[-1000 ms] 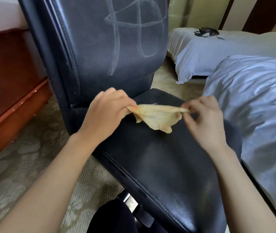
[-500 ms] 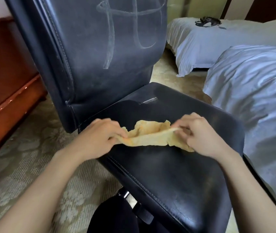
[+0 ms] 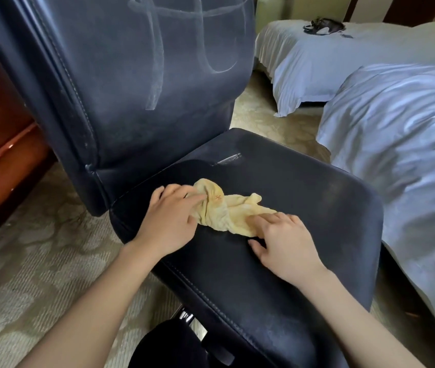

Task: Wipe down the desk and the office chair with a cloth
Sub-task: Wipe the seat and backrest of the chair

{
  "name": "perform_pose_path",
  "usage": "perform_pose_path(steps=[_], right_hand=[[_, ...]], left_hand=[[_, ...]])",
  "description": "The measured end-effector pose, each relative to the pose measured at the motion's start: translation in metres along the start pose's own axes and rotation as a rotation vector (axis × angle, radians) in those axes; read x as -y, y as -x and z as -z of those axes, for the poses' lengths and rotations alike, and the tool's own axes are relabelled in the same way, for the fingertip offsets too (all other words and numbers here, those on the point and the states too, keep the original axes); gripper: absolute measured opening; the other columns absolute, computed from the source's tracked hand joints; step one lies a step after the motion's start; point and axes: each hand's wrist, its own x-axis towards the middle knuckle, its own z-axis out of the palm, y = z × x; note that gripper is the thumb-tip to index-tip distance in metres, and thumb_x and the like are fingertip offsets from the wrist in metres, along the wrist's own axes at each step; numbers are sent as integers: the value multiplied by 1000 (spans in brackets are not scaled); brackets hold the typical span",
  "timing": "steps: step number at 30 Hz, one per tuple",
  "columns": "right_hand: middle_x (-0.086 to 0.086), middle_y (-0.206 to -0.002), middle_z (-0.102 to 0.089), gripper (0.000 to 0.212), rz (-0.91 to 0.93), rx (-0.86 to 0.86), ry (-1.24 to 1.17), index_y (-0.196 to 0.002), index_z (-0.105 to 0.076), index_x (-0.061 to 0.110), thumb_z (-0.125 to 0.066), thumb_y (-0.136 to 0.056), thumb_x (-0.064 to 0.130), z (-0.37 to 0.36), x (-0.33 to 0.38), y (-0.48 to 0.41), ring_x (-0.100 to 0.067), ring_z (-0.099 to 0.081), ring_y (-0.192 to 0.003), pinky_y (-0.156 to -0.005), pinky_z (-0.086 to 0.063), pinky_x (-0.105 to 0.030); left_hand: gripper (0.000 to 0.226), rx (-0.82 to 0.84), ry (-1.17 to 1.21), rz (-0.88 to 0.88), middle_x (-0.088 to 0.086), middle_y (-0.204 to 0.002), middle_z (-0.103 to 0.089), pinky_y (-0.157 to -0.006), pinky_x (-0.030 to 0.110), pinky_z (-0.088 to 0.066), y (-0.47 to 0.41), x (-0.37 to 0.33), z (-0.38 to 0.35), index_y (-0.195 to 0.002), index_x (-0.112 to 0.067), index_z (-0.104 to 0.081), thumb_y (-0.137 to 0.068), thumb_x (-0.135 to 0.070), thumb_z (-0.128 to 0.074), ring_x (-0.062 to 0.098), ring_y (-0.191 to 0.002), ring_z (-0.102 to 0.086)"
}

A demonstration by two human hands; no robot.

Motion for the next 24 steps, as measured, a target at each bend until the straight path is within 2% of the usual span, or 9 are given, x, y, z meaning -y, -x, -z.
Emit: perform_pose_path(steps=[5, 8, 11, 13, 15, 17, 19, 22, 24], right_hand=[[6, -96, -64, 22, -231, -190, -47, -104, -64, 24, -44, -96, 24, 8, -15, 10, -21, -54, -92, -77, -35, -30], [2, -77, -64, 12, -304, -308, -379, -88, -63, 21, -52, -92, 20, 30, -26, 13, -24, -59, -73, -66, -47, -36], [4, -74, -64, 11, -309, -339, -395, -88, -60, 24, -51, -93, 23, 49, -25, 9, -20, -59, -69, -60, -48, -33], [4, -75, -64, 12, -325, -406, -367, -91, -61, 23, -50, -93, 24, 61, -25, 7, -19, -59, -70, -58, -45, -31], [4, -76, -65, 12, -335, -463, -387, -90, -62, 23, -51, -92, 26, 72, -27, 7, -20, -60, -73, -63, -49, -35], [7, -74, -65, 10, -317, -442, -450, -83, -62, 26, -55, -87, 30, 79, -33, 8, -17, -62, -73, -68, -52, -39], [11, -73, -65, 19, -277, -348, -576, -74, -61, 28, -58, -78, 46, 83, -39, 12, -11, -63, -74, -71, -53, -40], [13, -87, -63, 34, -200, -447, -698, -79, -60, 31, -54, -73, 64, 82, -48, 13, -9, -58, -91, -83, -47, -33], [12, -109, -58, 39, -120, -411, -671, -105, -58, 32, -60, -75, 58, 76, -49, 7, -8, -51, -108, -95, -40, -29]], left_hand=[[60, 175, -50, -30, -15, -147, -33, -118, 38, -3, 4, -17, -19, -148, -36, -24, -94, -42, -48, 9, -138, -22], [49, 72, -179, -7, -13, -126, -53, -111, 36, -20, -5, -40, -30, -133, -34, -43, -91, -58, -44, 13, -123, -44], [30, -34, -204, 42, -4, -95, -65, -83, 31, -32, -15, -68, -31, -102, -25, -58, -96, -45, -37, 19, -89, -57], [28, -40, 2, 140, 1, -80, -60, -66, 31, -32, -23, -83, -28, -77, -19, -49, -97, -35, -38, 25, -74, -52], [33, -18, 418, 276, 3, -70, -55, -57, 32, -39, -32, -95, -17, -65, -15, -45, -95, -29, -42, 26, -68, -52], [27, 18, 941, 396, 8, -77, -64, -61, 33, -56, -40, -105, -2, -78, -12, -60, -96, -23, -44, 23, -67, -65], [23, 131, 1335, 435, 11, -90, -69, -66, 28, -59, -43, -110, 10, -99, -16, -64, -100, -21, -42, 17, -71, -71], [23, 282, 1432, 311, 11, -107, -69, -86, 34, -56, -45, -110, 8, -114, -23, -60, -102, -26, -40, 20, -92, -70], [27, 396, 1415, 260, 9, -115, -67, -96, 39, -50, -44, -109, 1, -123, -26, -55, -102, -32, -39, 22, -103, -67]])
